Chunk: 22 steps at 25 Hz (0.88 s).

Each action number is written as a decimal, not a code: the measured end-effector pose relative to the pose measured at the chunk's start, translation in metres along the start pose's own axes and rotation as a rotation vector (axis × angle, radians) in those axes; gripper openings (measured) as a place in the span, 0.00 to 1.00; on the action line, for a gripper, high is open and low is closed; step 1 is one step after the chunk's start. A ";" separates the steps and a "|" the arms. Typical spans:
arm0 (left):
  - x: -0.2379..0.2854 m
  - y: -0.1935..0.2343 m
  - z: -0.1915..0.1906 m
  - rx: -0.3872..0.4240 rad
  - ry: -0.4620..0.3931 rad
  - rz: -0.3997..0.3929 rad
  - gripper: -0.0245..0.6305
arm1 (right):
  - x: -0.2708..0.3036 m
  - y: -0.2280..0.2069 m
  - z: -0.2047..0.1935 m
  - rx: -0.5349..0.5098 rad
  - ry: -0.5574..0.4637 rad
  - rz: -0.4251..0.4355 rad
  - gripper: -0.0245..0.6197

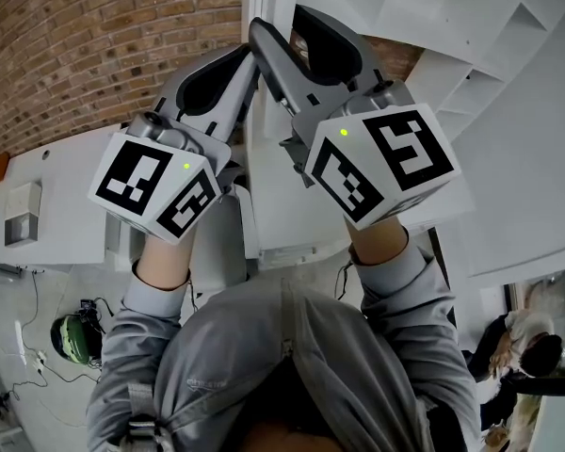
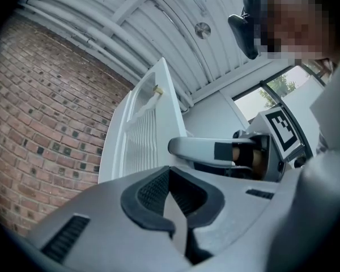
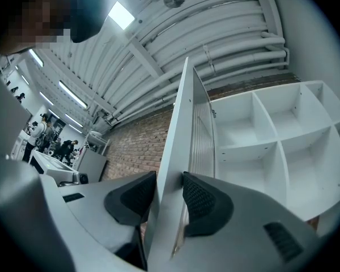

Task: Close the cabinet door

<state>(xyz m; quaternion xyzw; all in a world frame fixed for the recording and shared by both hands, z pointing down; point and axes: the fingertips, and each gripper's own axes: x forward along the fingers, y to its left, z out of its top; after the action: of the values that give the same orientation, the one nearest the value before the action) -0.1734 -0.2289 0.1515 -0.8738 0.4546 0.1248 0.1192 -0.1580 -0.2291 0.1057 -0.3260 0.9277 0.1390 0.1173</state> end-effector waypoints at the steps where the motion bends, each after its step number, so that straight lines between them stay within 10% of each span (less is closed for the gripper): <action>1: 0.002 -0.001 0.000 -0.002 -0.001 -0.008 0.04 | -0.001 -0.001 0.000 -0.001 0.002 0.001 0.29; 22: 0.035 -0.035 -0.016 -0.068 0.002 -0.204 0.04 | -0.036 -0.054 0.001 -0.010 0.088 -0.097 0.21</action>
<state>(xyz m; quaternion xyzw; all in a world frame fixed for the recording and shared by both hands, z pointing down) -0.1228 -0.2415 0.1584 -0.9192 0.3590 0.1262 0.1011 -0.0960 -0.2487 0.1062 -0.3770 0.9143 0.1235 0.0815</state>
